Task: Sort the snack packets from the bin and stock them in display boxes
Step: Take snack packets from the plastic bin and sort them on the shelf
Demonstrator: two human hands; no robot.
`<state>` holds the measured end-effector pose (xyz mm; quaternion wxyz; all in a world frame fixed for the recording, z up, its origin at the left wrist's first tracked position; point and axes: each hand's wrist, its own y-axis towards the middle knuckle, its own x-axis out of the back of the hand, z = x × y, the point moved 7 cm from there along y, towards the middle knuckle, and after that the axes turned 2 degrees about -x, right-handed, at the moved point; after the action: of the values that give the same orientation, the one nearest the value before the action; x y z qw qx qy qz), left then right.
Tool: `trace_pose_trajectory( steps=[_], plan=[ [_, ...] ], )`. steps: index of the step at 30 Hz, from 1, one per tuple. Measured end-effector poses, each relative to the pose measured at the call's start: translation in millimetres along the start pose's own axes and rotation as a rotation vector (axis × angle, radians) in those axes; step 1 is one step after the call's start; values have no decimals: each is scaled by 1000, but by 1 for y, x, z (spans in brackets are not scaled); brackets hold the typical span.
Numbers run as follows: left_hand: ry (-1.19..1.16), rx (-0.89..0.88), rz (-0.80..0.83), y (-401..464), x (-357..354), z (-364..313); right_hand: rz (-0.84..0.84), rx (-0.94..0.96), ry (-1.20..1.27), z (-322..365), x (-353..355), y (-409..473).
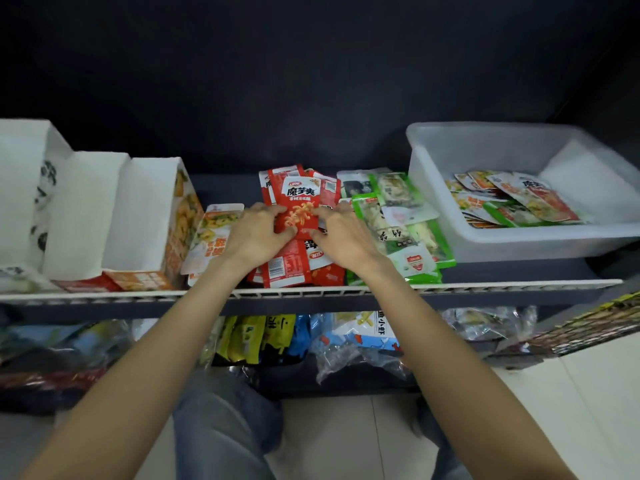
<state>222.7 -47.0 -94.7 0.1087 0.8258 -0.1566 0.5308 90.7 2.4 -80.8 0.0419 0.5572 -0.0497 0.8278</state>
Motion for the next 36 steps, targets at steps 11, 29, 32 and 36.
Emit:
trace_pose_trajectory(
  steps=[11, 29, 32, 36],
  plan=[
    [51, -562, -607, -30, 68, -121, -273, 124, -58, -49, 123, -47],
    [169, -540, 254, 137, -122, -371, 182, -592, -106, -369, 162, 11],
    [127, -423, 372, 146, -139, -359, 173, -599, -7, -366, 160, 18],
    [-410, -225, 494, 137, -129, -359, -174, -515, 109, -341, 189, 16]
  ],
)
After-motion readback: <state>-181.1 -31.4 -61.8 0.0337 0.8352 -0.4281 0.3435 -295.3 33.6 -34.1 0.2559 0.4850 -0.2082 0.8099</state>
